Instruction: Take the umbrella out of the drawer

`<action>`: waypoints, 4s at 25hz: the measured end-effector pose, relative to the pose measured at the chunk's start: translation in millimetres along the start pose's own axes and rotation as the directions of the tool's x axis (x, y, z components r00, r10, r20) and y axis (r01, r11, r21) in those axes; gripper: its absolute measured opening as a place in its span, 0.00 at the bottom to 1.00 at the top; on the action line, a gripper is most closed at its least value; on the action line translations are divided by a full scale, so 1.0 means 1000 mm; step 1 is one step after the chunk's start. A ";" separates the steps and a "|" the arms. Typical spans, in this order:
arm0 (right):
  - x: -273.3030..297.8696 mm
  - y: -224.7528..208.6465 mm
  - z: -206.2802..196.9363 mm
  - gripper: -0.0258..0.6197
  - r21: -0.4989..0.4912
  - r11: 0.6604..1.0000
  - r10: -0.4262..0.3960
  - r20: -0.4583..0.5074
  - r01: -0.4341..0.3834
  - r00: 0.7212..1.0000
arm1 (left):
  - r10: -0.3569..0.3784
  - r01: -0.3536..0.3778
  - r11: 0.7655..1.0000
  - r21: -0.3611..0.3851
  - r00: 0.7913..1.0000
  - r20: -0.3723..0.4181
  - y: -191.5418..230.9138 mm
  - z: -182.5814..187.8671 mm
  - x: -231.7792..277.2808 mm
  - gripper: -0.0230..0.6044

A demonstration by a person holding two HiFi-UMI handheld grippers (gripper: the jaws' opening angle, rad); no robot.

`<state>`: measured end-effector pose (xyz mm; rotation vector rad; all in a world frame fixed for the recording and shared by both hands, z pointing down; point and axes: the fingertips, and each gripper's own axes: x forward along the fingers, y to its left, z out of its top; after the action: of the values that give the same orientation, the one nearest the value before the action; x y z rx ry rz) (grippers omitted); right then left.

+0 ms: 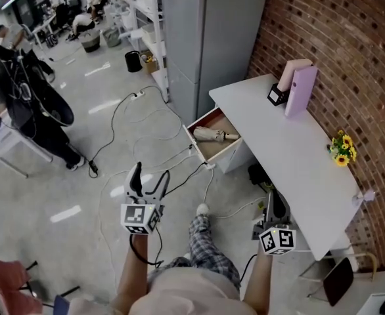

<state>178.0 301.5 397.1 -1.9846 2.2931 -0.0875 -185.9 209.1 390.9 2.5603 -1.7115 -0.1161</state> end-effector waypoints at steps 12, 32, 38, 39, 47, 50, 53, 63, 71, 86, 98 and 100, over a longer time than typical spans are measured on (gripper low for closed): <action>0.167 -0.036 -0.013 0.07 0.007 1.000 0.027 -0.016 -0.026 1.000 | 0.009 -0.009 1.000 -0.003 0.999 -0.034 0.045 -0.018 0.145 0.62; 0.421 -0.096 -0.042 0.07 0.051 0.997 0.056 -0.091 -0.052 0.994 | -0.037 0.039 0.999 0.011 0.994 -0.106 0.080 -0.041 0.421 0.62; 0.445 -0.095 -0.066 0.07 0.075 0.997 0.036 -0.127 -0.027 0.991 | -0.074 0.075 0.997 0.003 0.983 -0.166 0.079 -0.061 0.456 0.62; 0.449 -0.094 -0.070 0.07 0.079 0.997 0.033 -0.136 -0.022 0.990 | -0.081 0.082 0.997 0.001 0.981 -0.174 0.079 -0.065 0.461 0.62; 0.473 -0.061 -0.131 0.07 0.095 0.995 0.063 -0.232 -0.041 0.971 | -0.173 0.169 0.985 -0.039 0.946 -0.275 0.069 -0.135 0.502 0.62; 0.479 -0.049 -0.158 0.07 0.114 0.993 0.071 -0.264 -0.042 0.962 | -0.235 0.232 0.971 -0.048 0.913 -0.334 0.059 -0.173 0.517 0.62; 0.484 -0.043 -0.189 0.07 0.139 0.990 0.065 -0.299 -0.024 0.952 | -0.285 0.286 0.956 -0.061 0.868 -0.407 0.050 -0.215 0.530 0.62; 0.493 -0.060 -0.314 0.07 0.170 0.980 -0.009 -0.471 0.101 0.882 | -0.361 0.298 0.932 -0.206 0.715 -0.598 0.035 -0.356 0.558 0.62; 0.497 -0.070 -0.371 0.07 0.212 0.971 0.010 -0.494 0.109 0.869 | -0.442 0.546 0.828 -0.123 0.502 -0.743 0.000 -0.434 0.582 0.61; 0.495 -0.077 -0.422 0.11 0.274 0.959 0.076 -0.503 0.076 0.861 | -0.210 0.967 0.204 0.154 0.197 -0.958 -0.039 -0.574 0.574 0.62; 0.483 -0.096 -0.447 0.13 0.273 0.955 0.046 -0.513 0.112 0.857 | -0.178 0.975 0.165 0.148 0.177 -0.968 -0.044 -0.633 0.582 0.61; 0.486 -0.098 -0.450 0.13 0.268 0.956 0.038 -0.513 0.118 0.858 | -0.189 0.977 0.150 0.153 0.180 -0.965 -0.044 -0.638 0.584 0.61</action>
<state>152.6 -205.8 833.3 -2.0262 2.3279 -1.0190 138.5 -308.9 1005.0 2.7725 0.1416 1.9783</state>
